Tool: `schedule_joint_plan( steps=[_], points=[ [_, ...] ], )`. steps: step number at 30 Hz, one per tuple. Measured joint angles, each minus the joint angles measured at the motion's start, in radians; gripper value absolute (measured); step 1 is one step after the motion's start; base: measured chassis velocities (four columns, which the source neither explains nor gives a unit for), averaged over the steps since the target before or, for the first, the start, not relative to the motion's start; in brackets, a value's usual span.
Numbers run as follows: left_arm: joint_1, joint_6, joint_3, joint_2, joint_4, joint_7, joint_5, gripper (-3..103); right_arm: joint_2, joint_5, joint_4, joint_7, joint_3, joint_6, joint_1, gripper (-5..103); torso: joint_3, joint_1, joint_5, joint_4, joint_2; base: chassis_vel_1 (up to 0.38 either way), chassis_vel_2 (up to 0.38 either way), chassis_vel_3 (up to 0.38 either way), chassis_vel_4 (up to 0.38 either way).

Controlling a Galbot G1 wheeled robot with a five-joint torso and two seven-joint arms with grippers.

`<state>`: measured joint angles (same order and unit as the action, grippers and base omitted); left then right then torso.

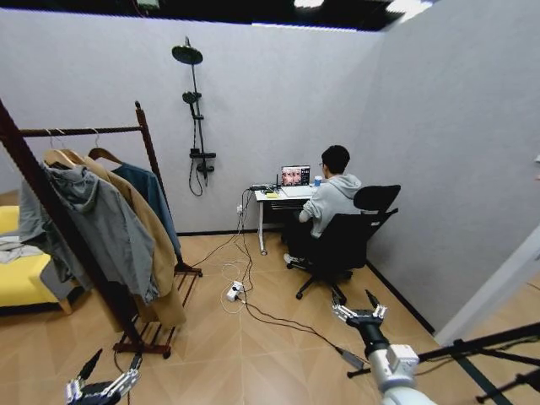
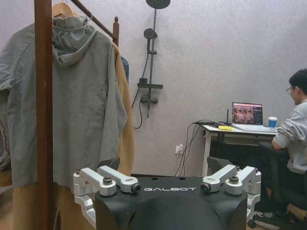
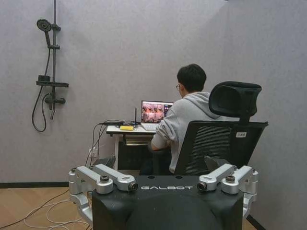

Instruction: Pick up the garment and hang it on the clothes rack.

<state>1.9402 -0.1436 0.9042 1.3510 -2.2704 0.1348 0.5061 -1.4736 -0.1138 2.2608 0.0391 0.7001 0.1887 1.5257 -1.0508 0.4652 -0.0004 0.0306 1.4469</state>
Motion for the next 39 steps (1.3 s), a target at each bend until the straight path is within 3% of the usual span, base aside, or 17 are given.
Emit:
schedule_joint_plan(
  steps=[16,29,34,35,39],
  points=[
    [0.0,0.0,0.0,0.0,0.0,0.0,0.0,100,0.017,-0.007,-0.012,-0.01,-0.012,-0.043,0.018,100,0.0,0.0,0.0004,0.0,0.0,0.143,-0.139,-0.133,0.14],
    [0.0,0.0,0.0,0.0,0.0,0.0,0.0,100,0.032,-0.033,-0.021,-0.025,-0.002,-0.023,-0.002,100,0.0,0.0,0.0004,0.0,0.0,0.064,-0.061,-0.064,0.063],
    [0.0,0.0,0.0,0.0,0.0,0.0,0.0,100,0.036,-0.062,-0.02,-0.11,0.02,-0.005,0.005,100,0.0,0.0,0.0004,-0.0001,0.0,0.0,0.0,0.0,0.0],
    [0.0,0.0,0.0,0.0,0.0,0.0,0.0,100,0.035,-0.06,-0.015,-0.158,0.039,0.008,0.009,100,0.0,0.0,0.0003,0.0,0.0,0.0,0.0,0.0,0.0],
    [0.0,0.0,0.0,0.0,0.0,0.0,0.0,100,0.031,-0.061,-0.012,-0.166,0.042,0.016,0.001,100,0.0,0.0,0.0004,-0.0001,0.0,0.0,0.0,0.0,0.0]
  ],
)
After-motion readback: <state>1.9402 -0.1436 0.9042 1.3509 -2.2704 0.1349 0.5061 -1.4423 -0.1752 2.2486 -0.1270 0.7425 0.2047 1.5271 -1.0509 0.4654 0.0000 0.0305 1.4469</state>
